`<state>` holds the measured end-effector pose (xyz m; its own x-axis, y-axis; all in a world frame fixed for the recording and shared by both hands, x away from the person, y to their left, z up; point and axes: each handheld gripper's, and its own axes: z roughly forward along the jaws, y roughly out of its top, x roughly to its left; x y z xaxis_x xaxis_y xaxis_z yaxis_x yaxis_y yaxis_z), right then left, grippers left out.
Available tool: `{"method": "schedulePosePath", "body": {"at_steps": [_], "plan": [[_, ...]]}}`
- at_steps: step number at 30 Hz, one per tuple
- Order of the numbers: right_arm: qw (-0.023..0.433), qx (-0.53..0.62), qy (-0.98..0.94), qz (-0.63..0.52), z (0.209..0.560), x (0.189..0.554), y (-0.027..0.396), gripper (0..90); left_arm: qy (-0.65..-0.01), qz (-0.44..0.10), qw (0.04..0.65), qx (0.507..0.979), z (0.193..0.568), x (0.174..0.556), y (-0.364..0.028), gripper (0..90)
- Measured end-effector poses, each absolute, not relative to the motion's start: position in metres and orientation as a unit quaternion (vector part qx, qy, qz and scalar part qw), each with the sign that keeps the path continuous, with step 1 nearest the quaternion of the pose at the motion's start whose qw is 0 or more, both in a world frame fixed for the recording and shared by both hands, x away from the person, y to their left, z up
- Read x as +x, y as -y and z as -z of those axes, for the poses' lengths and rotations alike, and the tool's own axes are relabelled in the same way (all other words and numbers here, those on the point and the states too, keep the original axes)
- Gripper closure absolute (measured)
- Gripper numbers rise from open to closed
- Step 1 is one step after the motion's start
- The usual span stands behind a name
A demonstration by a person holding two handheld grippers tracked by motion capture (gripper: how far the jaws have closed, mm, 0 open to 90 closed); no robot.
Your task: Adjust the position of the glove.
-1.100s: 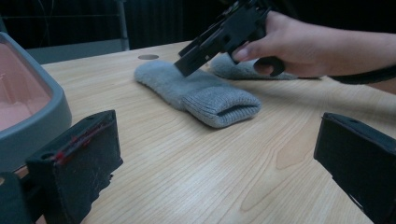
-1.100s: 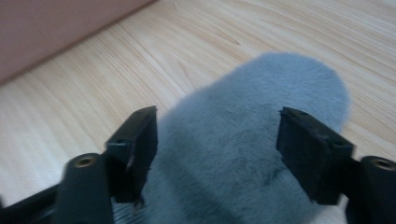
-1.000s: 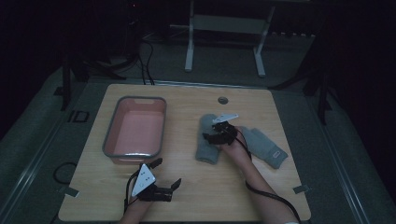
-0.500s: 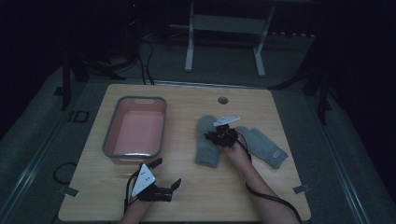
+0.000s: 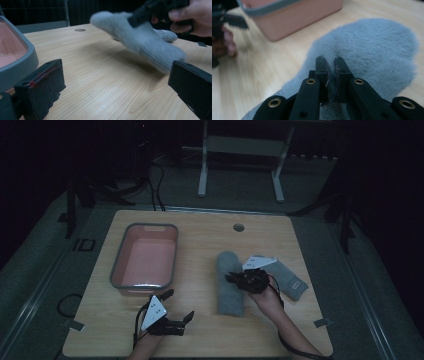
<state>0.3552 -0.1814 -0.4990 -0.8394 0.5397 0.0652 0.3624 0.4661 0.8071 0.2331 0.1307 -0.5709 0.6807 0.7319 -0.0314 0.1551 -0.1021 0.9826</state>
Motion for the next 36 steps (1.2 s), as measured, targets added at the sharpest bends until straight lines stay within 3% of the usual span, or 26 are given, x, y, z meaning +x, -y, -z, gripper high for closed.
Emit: {"method": "schedulePosePath", "body": {"at_steps": [7, 12, 19, 24, 26, 31, 36], "plan": [[0.080, 0.274, -0.871, -0.400, 0.534, 0.362, 0.183, 80.8, -0.316, -0.244, 0.591, 0.701, 0.571, 0.233, -0.131, 0.9], [0.075, 0.277, -0.877, -0.386, 0.550, 0.369, 0.185, 56.0, -0.316, -0.243, 0.593, 0.700, 0.571, 0.233, -0.131, 0.9], [0.077, 0.274, -0.877, -0.387, 0.542, 0.368, 0.187, 41.9, -0.316, -0.242, 0.594, 0.699, 0.571, 0.233, -0.131, 0.9], [0.097, 0.266, -0.872, -0.399, 0.524, 0.365, 0.199, 39.2, -0.315, -0.242, 0.594, 0.699, 0.571, 0.233, -0.131, 0.9], [0.101, 0.269, -0.869, -0.404, 0.517, 0.365, 0.208, 44.1, -0.315, -0.242, 0.594, 0.699, 0.571, 0.233, -0.131, 0.9], [0.145, 0.269, -0.860, -0.409, 0.499, 0.364, 0.236, 46.1, -0.315, -0.241, 0.594, 0.700, 0.571, 0.233, -0.131, 0.9], [0.152, 0.288, -0.851, -0.413, 0.490, 0.370, 0.271, 46.6, -0.315, -0.241, 0.595, 0.699, 0.571, 0.233, -0.131, 0.9]]}}
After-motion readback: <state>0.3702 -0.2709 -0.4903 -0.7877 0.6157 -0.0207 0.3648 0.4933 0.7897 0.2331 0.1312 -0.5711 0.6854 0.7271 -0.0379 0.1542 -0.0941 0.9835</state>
